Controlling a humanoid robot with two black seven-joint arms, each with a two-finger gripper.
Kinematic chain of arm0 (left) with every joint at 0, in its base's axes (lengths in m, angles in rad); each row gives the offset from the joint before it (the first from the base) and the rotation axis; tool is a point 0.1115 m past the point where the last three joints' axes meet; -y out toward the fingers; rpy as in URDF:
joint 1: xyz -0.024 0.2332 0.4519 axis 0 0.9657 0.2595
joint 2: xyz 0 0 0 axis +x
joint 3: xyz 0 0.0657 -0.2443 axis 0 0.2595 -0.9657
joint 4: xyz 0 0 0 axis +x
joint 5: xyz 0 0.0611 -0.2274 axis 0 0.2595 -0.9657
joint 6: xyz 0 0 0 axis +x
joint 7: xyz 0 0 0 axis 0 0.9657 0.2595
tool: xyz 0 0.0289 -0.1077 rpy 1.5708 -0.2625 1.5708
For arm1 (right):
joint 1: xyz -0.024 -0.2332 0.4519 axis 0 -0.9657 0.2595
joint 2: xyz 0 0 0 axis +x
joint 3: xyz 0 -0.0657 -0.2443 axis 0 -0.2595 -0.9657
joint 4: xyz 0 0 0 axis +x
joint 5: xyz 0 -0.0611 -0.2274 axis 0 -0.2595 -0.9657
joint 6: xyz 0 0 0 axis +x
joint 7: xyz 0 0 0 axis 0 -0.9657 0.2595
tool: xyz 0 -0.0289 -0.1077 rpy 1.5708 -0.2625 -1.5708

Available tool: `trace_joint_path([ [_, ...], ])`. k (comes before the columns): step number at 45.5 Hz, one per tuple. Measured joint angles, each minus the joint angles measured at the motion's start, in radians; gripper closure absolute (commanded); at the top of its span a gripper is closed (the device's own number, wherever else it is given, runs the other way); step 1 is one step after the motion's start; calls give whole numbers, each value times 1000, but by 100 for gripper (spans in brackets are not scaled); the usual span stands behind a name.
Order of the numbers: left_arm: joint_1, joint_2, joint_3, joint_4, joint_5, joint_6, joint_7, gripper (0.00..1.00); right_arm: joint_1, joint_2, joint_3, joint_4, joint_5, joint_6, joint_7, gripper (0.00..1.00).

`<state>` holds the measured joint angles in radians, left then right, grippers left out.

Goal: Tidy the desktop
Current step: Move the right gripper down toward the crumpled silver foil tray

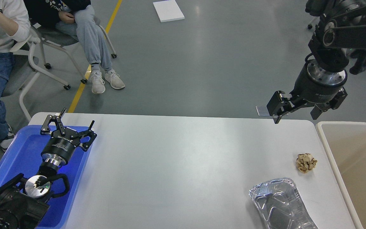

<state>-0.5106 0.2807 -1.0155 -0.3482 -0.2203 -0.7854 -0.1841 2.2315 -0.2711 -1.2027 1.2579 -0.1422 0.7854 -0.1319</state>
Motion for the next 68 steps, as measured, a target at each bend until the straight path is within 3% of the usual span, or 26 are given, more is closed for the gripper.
trace_joint_path([
  [68,2,1,0,1,-1,0,-1,0,47,-10,8,0,1,0,0,0],
])
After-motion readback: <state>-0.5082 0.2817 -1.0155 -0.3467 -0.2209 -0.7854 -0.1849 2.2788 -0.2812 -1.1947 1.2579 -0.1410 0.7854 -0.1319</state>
